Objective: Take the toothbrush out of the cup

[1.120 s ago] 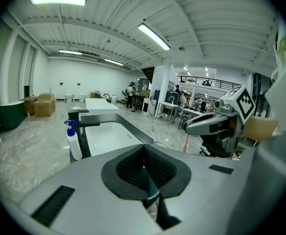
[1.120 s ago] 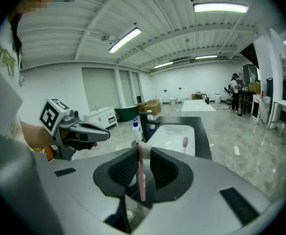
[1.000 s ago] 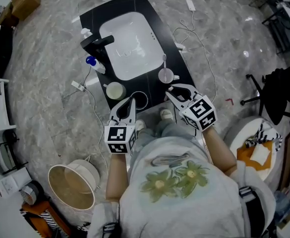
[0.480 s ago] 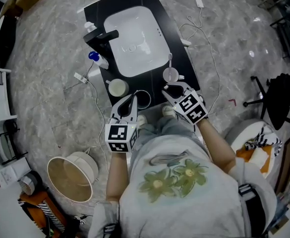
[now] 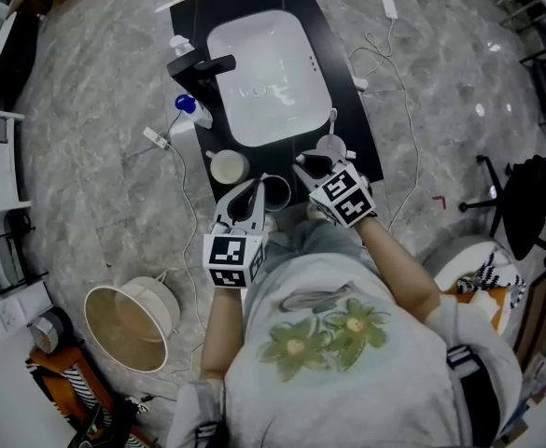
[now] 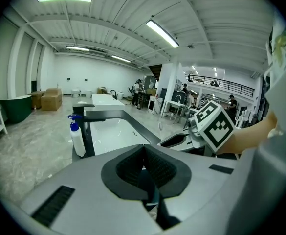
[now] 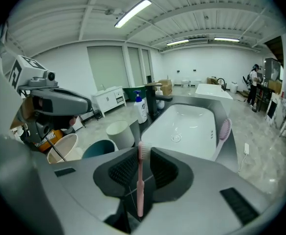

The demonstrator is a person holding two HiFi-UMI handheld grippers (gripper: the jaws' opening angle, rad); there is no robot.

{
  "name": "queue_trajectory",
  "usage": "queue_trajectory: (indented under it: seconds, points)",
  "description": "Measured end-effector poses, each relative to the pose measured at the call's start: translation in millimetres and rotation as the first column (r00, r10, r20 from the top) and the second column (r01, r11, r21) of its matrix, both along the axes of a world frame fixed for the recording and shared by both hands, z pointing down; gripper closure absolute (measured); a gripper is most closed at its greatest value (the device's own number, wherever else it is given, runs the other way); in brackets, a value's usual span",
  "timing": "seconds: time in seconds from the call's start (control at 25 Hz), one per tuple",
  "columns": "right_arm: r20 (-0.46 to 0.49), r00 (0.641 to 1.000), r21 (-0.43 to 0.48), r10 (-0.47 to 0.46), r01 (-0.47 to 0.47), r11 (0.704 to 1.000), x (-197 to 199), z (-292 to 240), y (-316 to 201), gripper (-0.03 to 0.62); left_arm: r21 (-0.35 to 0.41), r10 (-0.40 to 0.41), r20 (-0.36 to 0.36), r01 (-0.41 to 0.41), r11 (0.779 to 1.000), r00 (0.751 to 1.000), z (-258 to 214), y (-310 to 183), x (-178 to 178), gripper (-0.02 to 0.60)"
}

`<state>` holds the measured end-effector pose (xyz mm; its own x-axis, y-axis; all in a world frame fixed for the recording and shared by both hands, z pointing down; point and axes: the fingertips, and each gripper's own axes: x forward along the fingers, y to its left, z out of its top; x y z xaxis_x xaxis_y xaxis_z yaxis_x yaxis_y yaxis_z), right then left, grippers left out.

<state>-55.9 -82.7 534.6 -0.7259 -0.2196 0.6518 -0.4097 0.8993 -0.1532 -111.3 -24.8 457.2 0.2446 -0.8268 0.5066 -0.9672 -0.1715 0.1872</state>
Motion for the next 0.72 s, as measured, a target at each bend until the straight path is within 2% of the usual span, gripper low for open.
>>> queue_trajectory:
  seconds: [0.32, 0.52, 0.72]
  points:
    - [-0.011, 1.000, -0.006, 0.006, -0.006, 1.000, -30, 22, -17, 0.500, -0.040, -0.031, -0.017, 0.030, 0.999, 0.999, 16, 3, -10, 0.563]
    - [-0.077, 0.996, -0.031, 0.048, -0.050, 0.998, -39, 29, -32, 0.500, -0.057, -0.047, -0.035, 0.045, 0.997, 0.998, 22, 3, -15, 0.563]
    - [-0.116, 0.993, -0.025, 0.013, -0.016, 1.000, -42, 35, -30, 0.500, -0.066, -0.053, -0.045, 0.050, 0.997, 0.998, 27, 3, -19, 0.563]
